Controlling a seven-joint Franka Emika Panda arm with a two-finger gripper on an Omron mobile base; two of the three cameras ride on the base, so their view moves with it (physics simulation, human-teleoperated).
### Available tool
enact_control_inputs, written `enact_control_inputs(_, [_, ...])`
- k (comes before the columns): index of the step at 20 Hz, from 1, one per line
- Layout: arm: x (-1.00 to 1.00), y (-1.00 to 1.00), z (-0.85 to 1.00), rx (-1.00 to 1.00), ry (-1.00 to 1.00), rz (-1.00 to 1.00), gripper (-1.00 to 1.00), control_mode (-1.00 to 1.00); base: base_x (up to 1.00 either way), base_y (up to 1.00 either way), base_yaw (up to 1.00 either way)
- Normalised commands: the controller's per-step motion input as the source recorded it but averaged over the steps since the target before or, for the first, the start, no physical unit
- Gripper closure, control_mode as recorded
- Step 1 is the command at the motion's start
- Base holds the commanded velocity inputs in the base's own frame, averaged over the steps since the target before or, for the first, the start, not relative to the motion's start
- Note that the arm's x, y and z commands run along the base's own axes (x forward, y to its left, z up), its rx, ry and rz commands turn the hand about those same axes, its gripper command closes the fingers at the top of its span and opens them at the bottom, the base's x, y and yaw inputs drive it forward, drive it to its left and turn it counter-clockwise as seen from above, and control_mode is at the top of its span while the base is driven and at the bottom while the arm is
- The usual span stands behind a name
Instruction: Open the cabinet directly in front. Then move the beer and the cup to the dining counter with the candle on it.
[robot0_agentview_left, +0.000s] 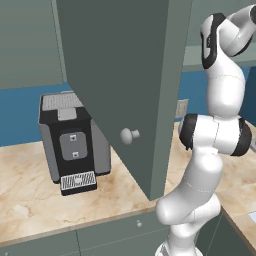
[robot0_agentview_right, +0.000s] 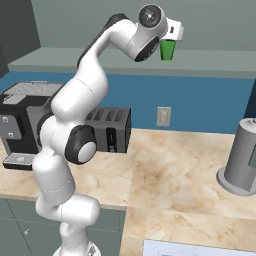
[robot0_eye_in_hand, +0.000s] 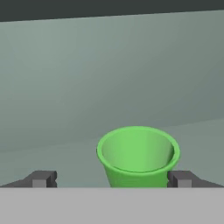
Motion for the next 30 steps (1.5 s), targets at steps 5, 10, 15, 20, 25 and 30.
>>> enact_control_inputs(5, [0.01, 0.0, 0.04, 0.0, 0.0, 0.0, -1.0, -1.0, 0.0, 0.0, 0.0])
enact_control_inputs(10, [0.04, 0.0, 0.17, 0.0, 0.0, 0.0, -1.0, -1.0, 0.0, 0.0, 0.0])
enact_control_inputs(15, [0.2, 0.0, 0.07, 0.0, 0.0, 0.0, -1.0, -1.0, 0.0, 0.0, 0.0])
enact_control_inputs(20, [0.37, 0.0, 0.0, 0.0, 0.0, 0.0, -1.0, -1.0, 0.0, 0.0, 0.0])
enact_control_inputs(25, [0.33, 0.0, 0.0, 0.0, 0.0, 0.0, -1.0, -1.0, 0.0, 0.0, 0.0])
enact_control_inputs(30, [0.19, 0.0, 0.0, 0.0, 0.02, 0.0, -1.0, -1.0, 0.0, 0.0, 0.0])
